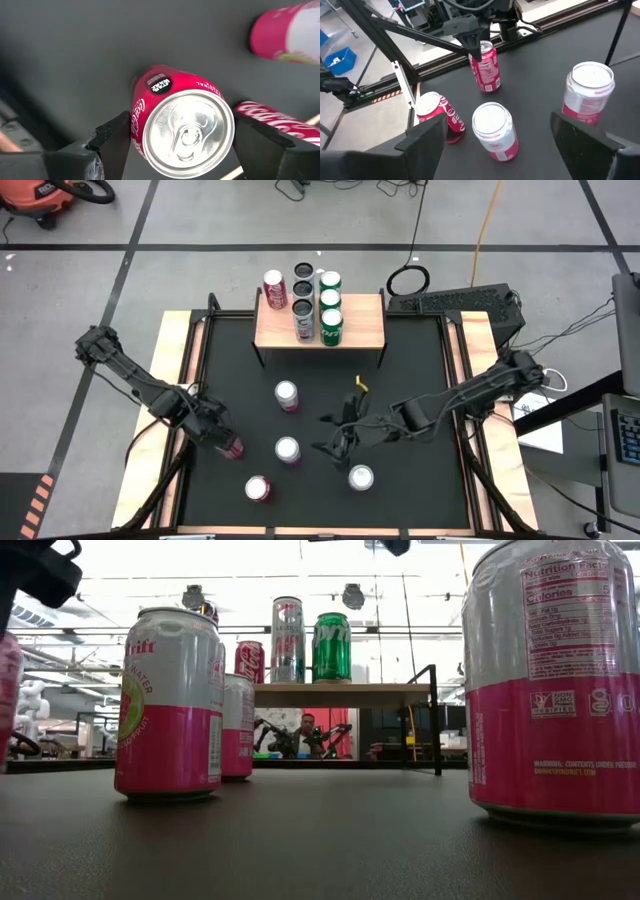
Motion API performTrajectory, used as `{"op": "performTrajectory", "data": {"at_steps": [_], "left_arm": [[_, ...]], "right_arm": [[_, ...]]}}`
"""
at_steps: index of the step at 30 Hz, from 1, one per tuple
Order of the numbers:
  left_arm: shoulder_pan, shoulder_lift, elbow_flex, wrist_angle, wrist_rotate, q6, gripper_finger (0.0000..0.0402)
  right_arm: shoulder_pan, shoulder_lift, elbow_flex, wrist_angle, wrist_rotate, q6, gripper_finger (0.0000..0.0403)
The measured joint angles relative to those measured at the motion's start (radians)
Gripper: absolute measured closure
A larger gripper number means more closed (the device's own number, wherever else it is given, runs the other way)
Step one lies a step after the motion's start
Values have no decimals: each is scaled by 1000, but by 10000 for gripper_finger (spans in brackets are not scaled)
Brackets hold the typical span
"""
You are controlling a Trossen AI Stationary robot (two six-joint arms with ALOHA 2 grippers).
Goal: Place canned beverage on shelf
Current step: Put the top red soda can aligned with the other red soda can on the shelf
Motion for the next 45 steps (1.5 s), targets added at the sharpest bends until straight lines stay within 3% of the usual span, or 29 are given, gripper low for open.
{"op": "performTrajectory", "data": {"at_steps": [7,15,22,26,36,39,45], "left_arm": [[41,-12,38,-5,-2,0,109],[81,-51,104,-8,-50,2,109],[120,-92,188,-7,-103,10,109],[134,-103,246,-6,-148,11,109],[162,-104,295,5,-189,48,109],[162,-103,295,12,-189,55,109],[162,-103,295,39,-217,56,109]], "right_arm": [[-25,19,0,26,0,-30,70],[-91,50,0,49,-18,-148,37],[-120,151,12,278,-82,-224,25],[-130,240,143,249,-142,-276,14],[-190,486,600,-98,-187,-291,3],[-210,531,676,-148,-194,-290,3],[-243,567,707,-144,-334,-300,3]]}}
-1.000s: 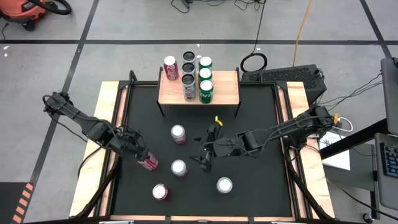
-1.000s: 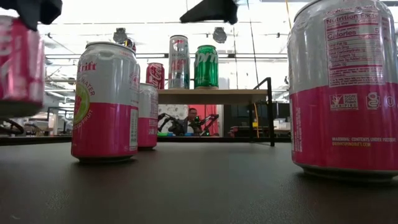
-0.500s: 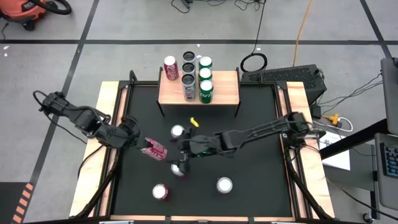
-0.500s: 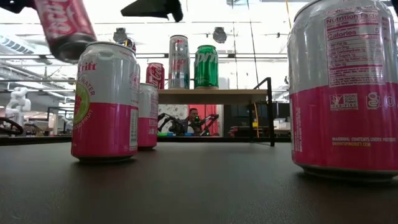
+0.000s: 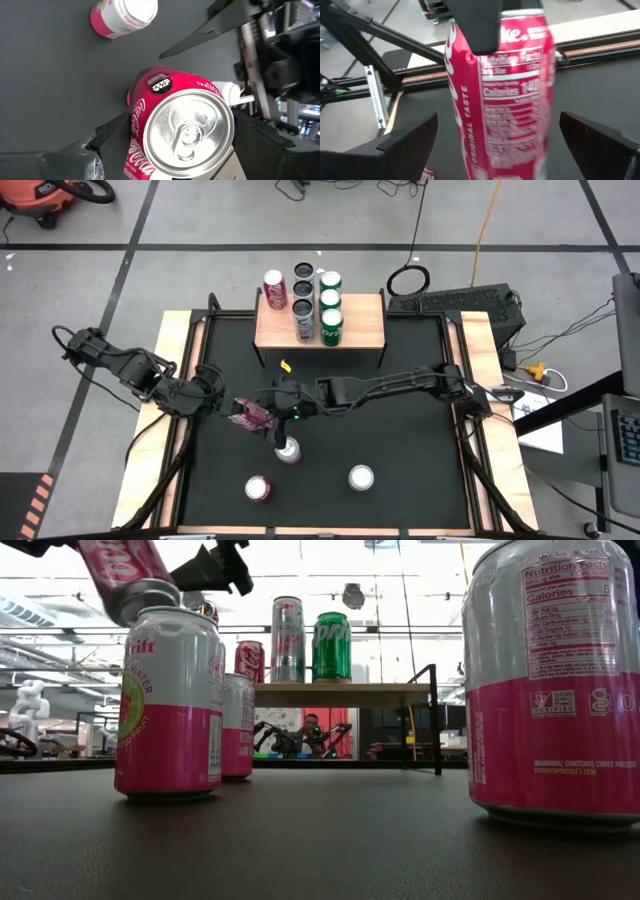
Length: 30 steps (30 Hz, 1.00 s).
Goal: Place canned beverage on shelf
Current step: Put the top red soda can aligned with the other red soda can on the shelf
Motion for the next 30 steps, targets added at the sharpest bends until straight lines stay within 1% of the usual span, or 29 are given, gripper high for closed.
{"op": "performTrajectory", "data": {"at_steps": [5,10,14,24,27,30], "left_arm": [[0,0,0,22,-24,0,109],[6,0,0,28,-26,3,109],[6,0,0,44,-30,7,109],[6,0,0,61,-33,7,109],[6,0,0,62,-34,19,109],[7,-1,0,87,-18,80,109]], "right_arm": [[-11,15,0,28,-46,-45,3],[-11,20,0,35,-38,-65,14],[-11,20,0,36,-36,-68,39],[-12,21,0,41,-35,-67,128],[-12,20,0,39,-35,-68,138],[-12,15,0,34,-48,-72,132]]}}
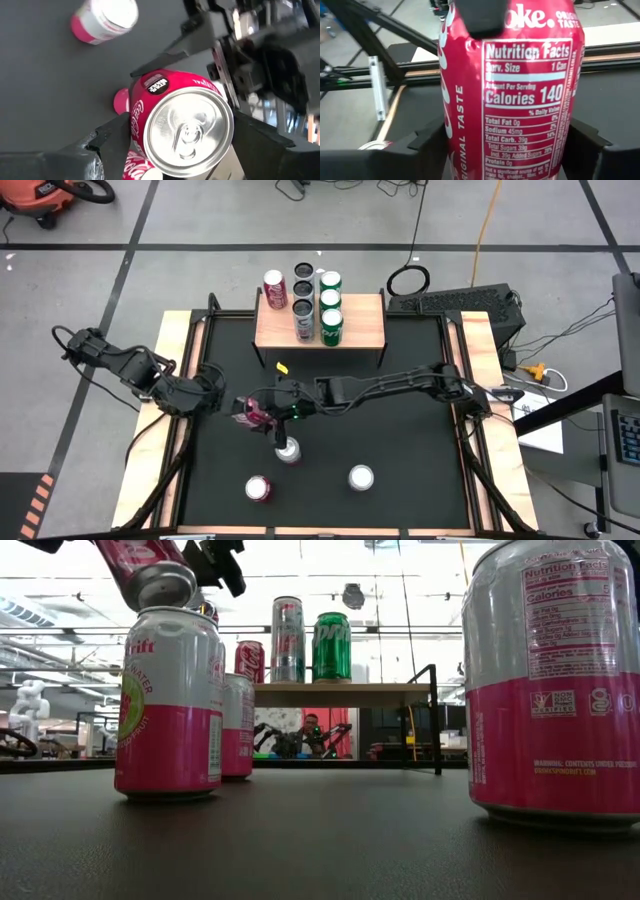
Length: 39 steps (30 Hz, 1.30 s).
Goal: Place canned beverage on shelf
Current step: Put the top red soda can aligned with the other red soda can on the shelf
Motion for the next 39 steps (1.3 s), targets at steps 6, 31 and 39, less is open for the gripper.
{"op": "performTrajectory", "data": {"at_steps": [6,31,39], "left_arm": [[-2,-9,40,46,-7,192,74],[-2,-45,220,655,-246,1488,24],[-1,-43,220,787,-303,1608,24]], "right_arm": [[-1,-40,-1,-25,-41,-14,124],[-31,-308,-1,-132,-40,76,126],[-45,-389,-1,-116,-37,84,126]]}}
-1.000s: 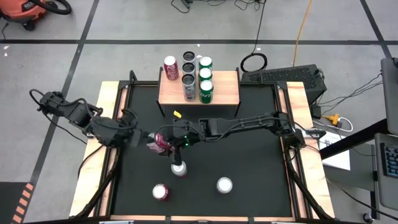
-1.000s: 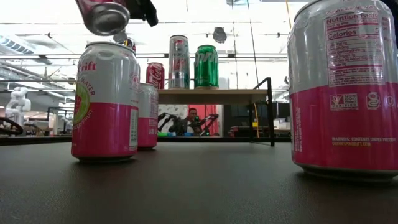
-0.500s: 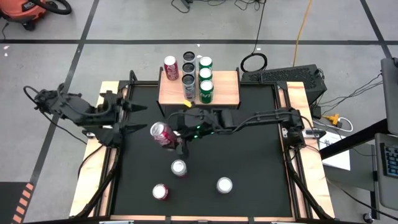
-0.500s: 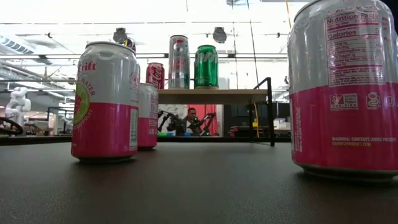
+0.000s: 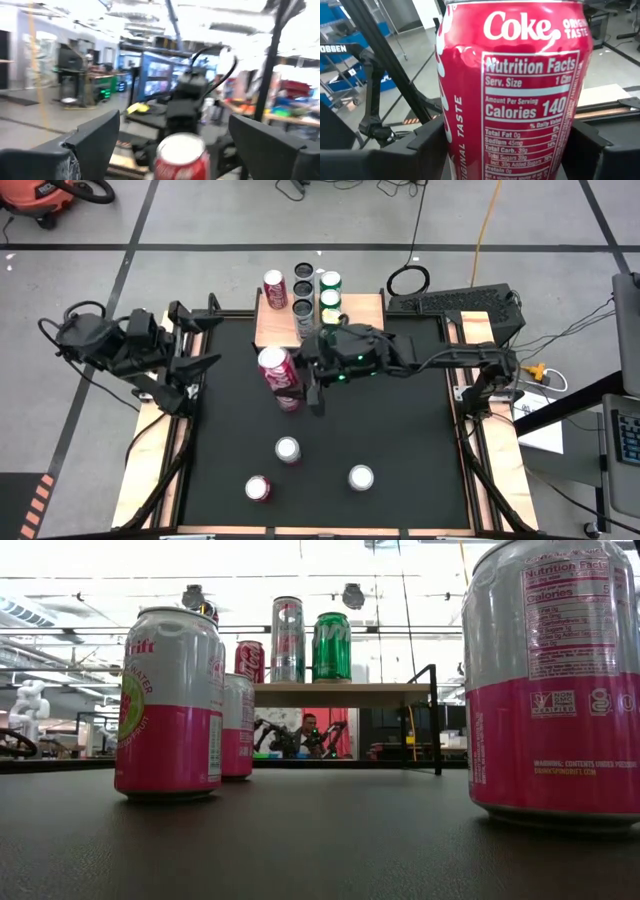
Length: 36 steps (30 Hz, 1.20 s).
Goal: Place canned beverage on shelf
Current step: Put the top red soda can aligned with the other red soda can on the shelf
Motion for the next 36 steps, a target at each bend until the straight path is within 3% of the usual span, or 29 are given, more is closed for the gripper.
{"op": "performTrajectory", "data": {"at_steps": [4,8,20,23,30,36], "left_arm": [[1,23,0,-10,-70,4,24],[3,32,-2,-40,-74,-253,24],[36,35,-2,-248,-49,-479,4],[35,44,-2,-270,-45,-437,2],[35,92,-2,-225,-43,-65,2],[35,130,-2,-133,-38,-133,2]], "right_arm": [[-4,-8,0,11,0,0,126],[-5,-7,0,12,0,13,126],[-13,-6,0,5,0,26,126],[-13,-6,0,4,0,26,126],[-13,-6,0,4,0,45,126],[-13,-6,0,5,0,45,126]]}}
